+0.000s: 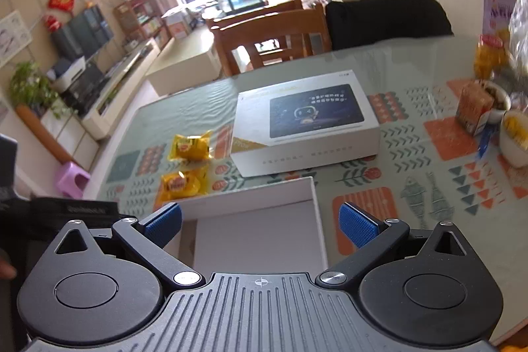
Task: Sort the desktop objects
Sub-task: 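Move the left gripper toward the two yellow bread packets, then close the left gripper on the nearer yellow bread packet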
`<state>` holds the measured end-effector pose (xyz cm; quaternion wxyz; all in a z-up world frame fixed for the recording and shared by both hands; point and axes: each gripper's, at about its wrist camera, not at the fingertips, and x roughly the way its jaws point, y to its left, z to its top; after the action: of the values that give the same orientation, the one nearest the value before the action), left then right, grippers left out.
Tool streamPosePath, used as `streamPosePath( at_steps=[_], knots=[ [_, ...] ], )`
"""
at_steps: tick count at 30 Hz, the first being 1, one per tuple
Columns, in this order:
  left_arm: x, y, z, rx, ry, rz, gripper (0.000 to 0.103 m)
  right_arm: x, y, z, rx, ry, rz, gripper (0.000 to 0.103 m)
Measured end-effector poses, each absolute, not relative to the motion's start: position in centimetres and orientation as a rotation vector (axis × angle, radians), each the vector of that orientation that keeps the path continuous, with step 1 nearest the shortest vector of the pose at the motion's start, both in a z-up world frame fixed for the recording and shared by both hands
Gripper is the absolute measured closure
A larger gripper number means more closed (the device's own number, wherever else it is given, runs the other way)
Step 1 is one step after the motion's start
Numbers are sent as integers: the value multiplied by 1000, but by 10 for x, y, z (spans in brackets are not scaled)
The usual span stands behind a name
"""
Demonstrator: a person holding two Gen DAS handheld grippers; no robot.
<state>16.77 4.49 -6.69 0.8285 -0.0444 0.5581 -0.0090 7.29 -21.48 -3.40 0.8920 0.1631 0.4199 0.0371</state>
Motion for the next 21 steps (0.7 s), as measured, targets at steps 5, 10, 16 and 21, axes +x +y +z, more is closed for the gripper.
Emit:
streamPosePath(
  at_steps=[5, 10, 16, 21],
  knots=[
    [211, 44, -88, -60, 1202, -30, 0, 99, -206, -44, 321, 910, 23, 0],
    [249, 44, -109, -54, 1225, -40, 0, 115, -200, -49, 289, 928, -11, 0],
    [265, 46, -131, -44, 1249, -41, 0, 135, -195, -55, 253, 948, -51, 0],
    [273, 49, -148, -34, 1268, -40, 0, 140, -178, -55, 252, 975, -65, 0]
  ],
)
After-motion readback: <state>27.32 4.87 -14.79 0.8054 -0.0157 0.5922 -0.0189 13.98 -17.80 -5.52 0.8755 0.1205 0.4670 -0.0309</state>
